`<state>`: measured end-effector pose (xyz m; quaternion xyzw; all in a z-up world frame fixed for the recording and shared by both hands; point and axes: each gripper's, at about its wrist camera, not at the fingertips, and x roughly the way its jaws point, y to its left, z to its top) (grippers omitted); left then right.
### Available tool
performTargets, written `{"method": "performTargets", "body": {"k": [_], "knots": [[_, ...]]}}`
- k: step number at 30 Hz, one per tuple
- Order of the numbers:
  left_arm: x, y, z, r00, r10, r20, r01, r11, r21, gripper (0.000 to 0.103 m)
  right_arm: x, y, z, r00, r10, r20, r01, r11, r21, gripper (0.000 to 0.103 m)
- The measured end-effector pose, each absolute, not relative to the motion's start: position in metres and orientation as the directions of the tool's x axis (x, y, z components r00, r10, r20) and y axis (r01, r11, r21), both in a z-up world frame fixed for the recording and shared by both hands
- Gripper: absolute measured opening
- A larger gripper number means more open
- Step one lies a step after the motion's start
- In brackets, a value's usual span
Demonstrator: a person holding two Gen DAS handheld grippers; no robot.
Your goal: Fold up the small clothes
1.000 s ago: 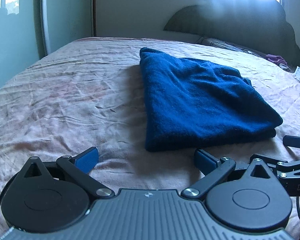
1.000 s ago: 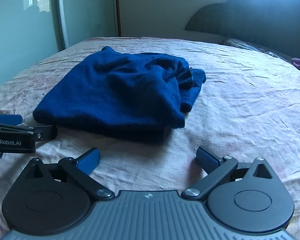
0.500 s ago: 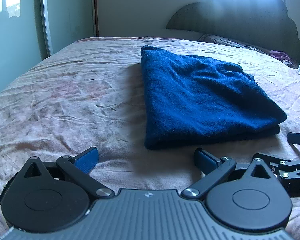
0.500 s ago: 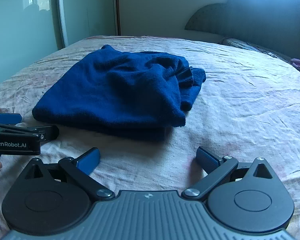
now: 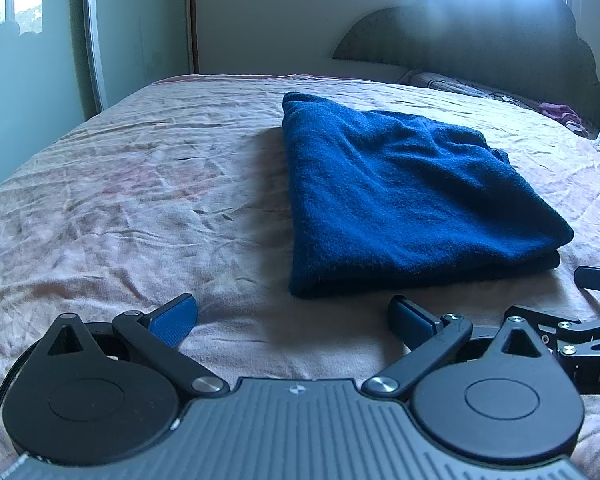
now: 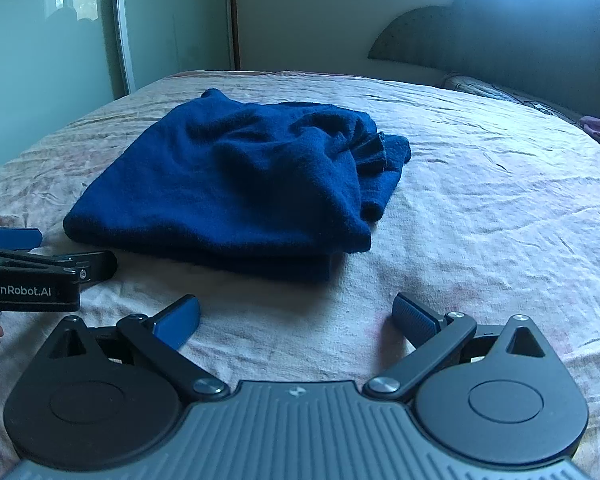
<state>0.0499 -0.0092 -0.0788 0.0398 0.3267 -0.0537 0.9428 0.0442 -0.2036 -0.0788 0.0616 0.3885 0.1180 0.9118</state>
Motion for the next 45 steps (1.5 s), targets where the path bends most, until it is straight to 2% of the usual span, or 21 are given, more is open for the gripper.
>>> {"method": "performTargets", "body": {"k": [5, 9, 22, 45], "knots": [[0.048, -0.005, -0.076, 0.773, -0.091, -0.628, 0.136, 0.99, 0.024, 0.103, 0.036, -0.202, -0.076, 0.67, 0.231, -0.705, -0.125, 0.972, 0.199, 0.103], [0.038, 0.002, -0.069, 0.754, -0.074, -0.653, 0.084, 0.996, -0.015, 0.102, 0.026, -0.204, -0.068, 0.664, 0.218, -0.716, -0.093, 0.973, 0.21, 0.103], [0.019, 0.001, -0.06, 0.733, -0.054, -0.678, 0.101, 0.994, 0.03, 0.102, 0.008, -0.191, -0.051, 0.654, 0.253, -0.713, -0.149, 0.967, 0.207, 0.103], [0.017, -0.006, -0.063, 0.713, -0.038, -0.7, 0.098, 0.994, 0.046, 0.103, 0.0, -0.196, -0.05, 0.658, 0.221, -0.72, -0.104, 0.974, 0.203, 0.103]]}}
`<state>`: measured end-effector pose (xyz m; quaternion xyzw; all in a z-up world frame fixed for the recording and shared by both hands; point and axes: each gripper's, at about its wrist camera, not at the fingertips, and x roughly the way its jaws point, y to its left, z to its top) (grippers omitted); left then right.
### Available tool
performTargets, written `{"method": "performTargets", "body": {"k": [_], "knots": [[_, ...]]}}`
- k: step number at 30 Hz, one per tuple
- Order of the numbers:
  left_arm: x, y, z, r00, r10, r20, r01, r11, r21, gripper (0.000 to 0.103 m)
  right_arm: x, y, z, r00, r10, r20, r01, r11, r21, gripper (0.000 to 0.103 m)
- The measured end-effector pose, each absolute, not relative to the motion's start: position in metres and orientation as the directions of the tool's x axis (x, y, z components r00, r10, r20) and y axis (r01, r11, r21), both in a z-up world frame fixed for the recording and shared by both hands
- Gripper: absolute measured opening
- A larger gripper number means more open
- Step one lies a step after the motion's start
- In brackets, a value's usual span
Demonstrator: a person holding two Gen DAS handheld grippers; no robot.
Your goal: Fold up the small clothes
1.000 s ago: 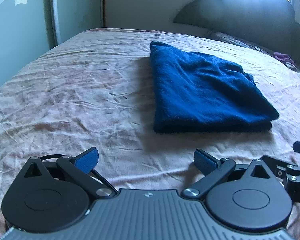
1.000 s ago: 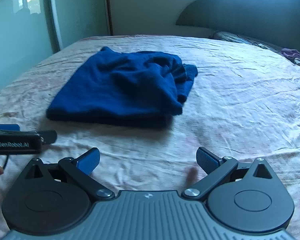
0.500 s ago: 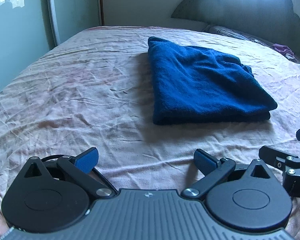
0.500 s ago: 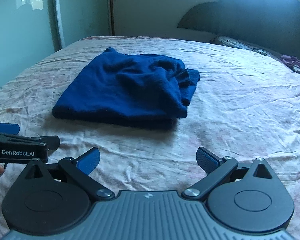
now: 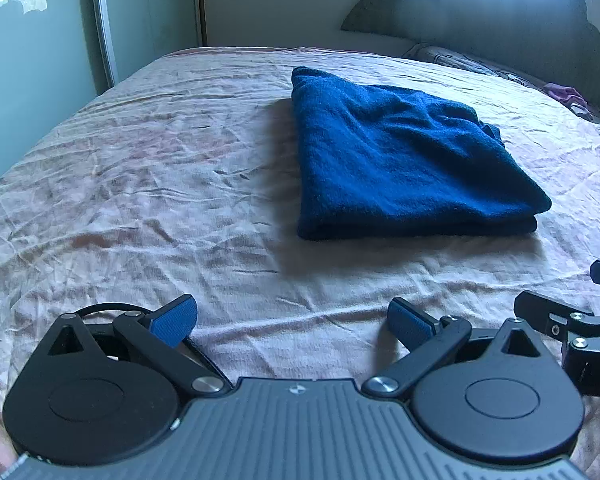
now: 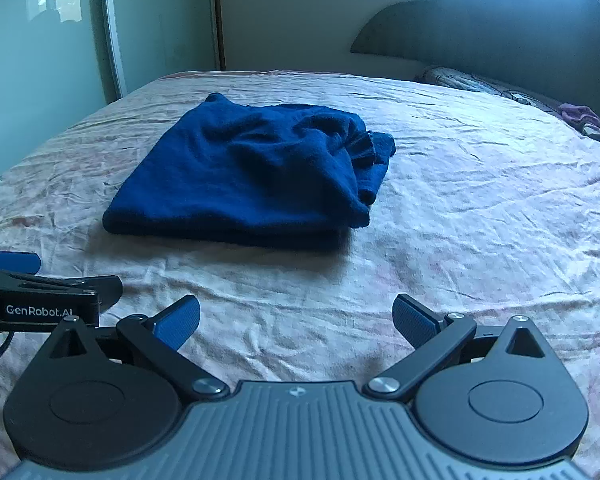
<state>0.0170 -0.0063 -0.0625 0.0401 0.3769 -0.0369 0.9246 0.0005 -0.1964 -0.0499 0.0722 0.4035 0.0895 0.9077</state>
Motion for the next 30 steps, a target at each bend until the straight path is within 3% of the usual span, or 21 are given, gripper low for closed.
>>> {"method": "performTargets", "body": {"k": [30], "knots": [[0.0148, -0.0079, -0.0629, 0.713, -0.031, -0.7, 0.097, 0.994, 0.055, 0.103, -0.0011, -0.197, -0.0531, 0.653, 0.224, -0.724, -0.094, 0.972, 0.216, 0.103]]}}
